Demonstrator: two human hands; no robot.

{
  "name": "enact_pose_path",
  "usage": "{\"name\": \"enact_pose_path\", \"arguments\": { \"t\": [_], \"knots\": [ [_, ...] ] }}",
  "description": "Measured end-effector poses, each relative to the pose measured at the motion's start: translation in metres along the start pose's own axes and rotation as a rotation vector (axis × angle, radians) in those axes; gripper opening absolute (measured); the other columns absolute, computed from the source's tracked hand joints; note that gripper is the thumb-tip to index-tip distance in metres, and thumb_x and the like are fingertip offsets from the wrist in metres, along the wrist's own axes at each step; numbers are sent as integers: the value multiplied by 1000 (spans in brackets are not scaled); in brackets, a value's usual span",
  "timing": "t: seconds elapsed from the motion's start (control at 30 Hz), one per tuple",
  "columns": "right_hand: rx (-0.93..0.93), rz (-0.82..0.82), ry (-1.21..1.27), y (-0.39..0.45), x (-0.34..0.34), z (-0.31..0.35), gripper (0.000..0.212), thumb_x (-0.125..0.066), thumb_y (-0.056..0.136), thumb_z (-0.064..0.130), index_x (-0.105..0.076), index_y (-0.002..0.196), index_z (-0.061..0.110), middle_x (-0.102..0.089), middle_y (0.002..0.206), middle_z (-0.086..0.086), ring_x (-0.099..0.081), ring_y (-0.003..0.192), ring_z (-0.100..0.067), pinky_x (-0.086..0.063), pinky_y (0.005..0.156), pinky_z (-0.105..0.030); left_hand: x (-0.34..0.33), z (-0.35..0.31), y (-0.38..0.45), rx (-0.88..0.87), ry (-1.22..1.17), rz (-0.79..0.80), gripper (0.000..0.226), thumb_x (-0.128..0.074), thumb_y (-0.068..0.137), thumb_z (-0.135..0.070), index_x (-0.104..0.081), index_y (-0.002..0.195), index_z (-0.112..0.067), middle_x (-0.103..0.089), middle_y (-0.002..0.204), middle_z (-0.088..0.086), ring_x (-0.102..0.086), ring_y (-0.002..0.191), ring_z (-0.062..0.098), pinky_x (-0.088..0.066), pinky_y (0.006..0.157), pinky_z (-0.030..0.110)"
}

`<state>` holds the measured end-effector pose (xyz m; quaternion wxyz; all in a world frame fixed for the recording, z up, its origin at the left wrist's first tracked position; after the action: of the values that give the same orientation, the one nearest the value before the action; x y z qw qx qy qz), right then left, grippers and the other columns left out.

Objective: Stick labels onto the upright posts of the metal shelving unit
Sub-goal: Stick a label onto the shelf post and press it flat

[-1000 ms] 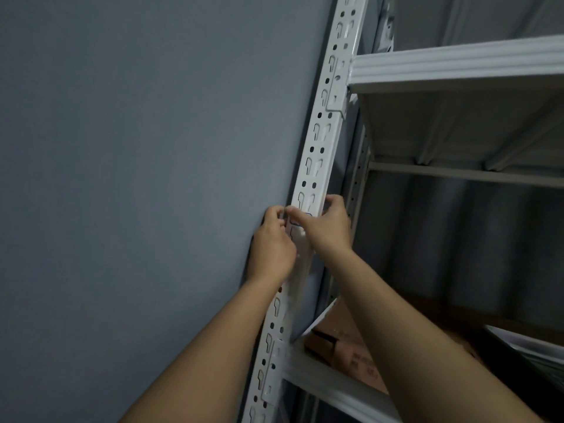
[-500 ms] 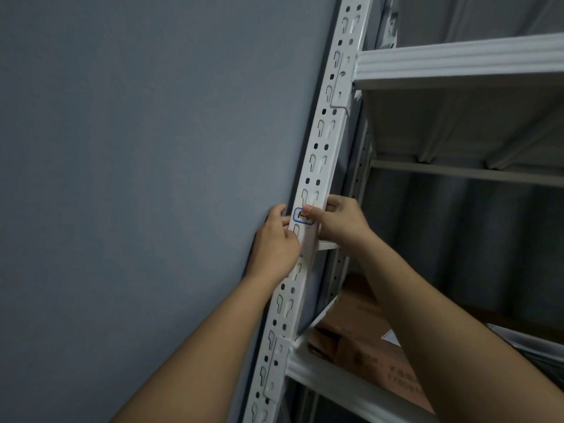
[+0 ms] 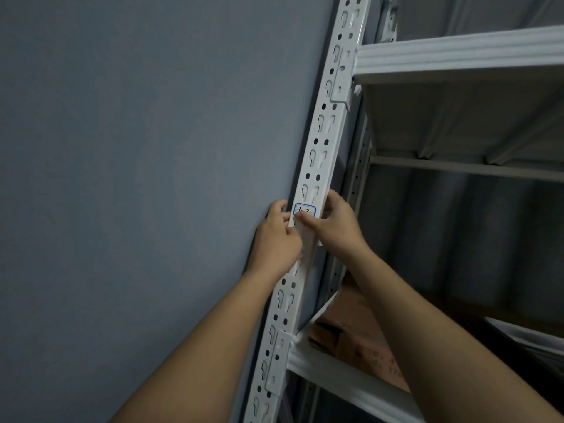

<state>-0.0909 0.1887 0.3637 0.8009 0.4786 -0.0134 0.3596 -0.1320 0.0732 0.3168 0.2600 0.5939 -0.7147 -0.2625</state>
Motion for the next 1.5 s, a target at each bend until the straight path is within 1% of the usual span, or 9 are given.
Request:
{"name": "enact_pose_path", "arguments": {
  "t": [0.13, 0.33, 0.5, 0.87, 0.93, 1.07, 1.17, 1.37, 1.5],
  "knots": [
    [-60, -137, -44, 1, -6, -5, 51, -79, 76, 27, -52, 118, 16, -64, 120, -4, -62, 107, -22, -53, 89, -46, -1, 2, 1, 7, 3, -12, 47, -42, 93, -1, -38, 138, -15, -56, 132, 0, -56, 116, 13, -39, 83, 12],
    [-111, -227, -175, -2, -11, -2, 55, -76, 76, 41, -47, 116, 15, -61, 120, -6, -60, 108, -28, -51, 87, -47, 0, 0, -1, -1, -19, -15, 43, -43, 93, 1, -42, 134, -13, -57, 130, 4, -57, 112, 12, -36, 76, 2],
    [-8, -52, -126, 2, -4, 0, 46, -75, 81, 26, -52, 118, 11, -65, 121, -6, -63, 107, -22, -52, 90, -42, 0, -1, 0, -5, -45, 28, 49, -39, 92, 3, -37, 138, -13, -57, 123, -2, -54, 64, -9, -44, 54, 3],
    [-118, 344, 105, -8, 8, 6, 34, -56, 92, 0, -54, 121, 16, -64, 118, -4, -64, 105, -19, -59, 81, -34, 0, -1, -1, -24, -61, 84, 47, -40, 89, 5, -41, 132, -15, -56, 108, -11, -57, 70, -10, -48, 61, 7],
    [-157, 232, 102, -6, 5, 6, 26, -65, 89, 13, -52, 111, 19, -65, 117, -5, -65, 101, -18, -58, 83, -41, 0, 0, 0, -31, -53, 72, 44, -42, 91, 0, -42, 132, -16, -57, 112, -8, -61, 88, -2, -48, 76, 14],
    [-182, -83, -261, 1, -3, 7, 70, -72, 73, 59, -46, 115, 11, -61, 119, -6, -61, 105, -28, -53, 86, -48, -1, 4, 2, -19, -19, 72, 46, -43, 93, -5, -38, 137, -19, -54, 133, 1, -54, 118, 15, -42, 94, 23],
    [-184, -132, -225, 7, -3, 5, 59, -72, 78, 50, -48, 116, 11, -61, 122, -9, -60, 107, -31, -52, 87, -48, -1, 5, 2, -31, -54, 88, 49, -42, 92, -3, -36, 138, -18, -56, 128, -2, -56, 113, 12, -46, 91, 24],
    [-182, 92, 87, 7, 4, 2, 15, -65, 90, 19, -58, 104, 15, -69, 108, -10, -69, 94, -26, -58, 78, -52, -1, 3, 1, -29, -88, 102, 56, -38, 89, 5, -32, 140, -18, -54, 117, -8, -59, 74, -10, -50, 67, 15],
    [-151, 212, 135, 0, 7, 4, 20, -54, 97, 13, -58, 116, 11, -70, 108, -10, -70, 95, -23, -59, 81, -44, -4, 4, 0, -56, -80, 128, 57, -38, 89, 6, -37, 137, -25, -55, 109, -14, -59, 74, -15, -47, 64, 7]
  ]
}}
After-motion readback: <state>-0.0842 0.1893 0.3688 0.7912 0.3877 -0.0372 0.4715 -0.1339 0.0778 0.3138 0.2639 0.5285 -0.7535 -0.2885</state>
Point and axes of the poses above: each hand's wrist, its own y-axis towards the middle knuckle, its own x-axis out of the back of the hand, z = x × y, the point moved 7 cm from there along y, towards the middle knuckle
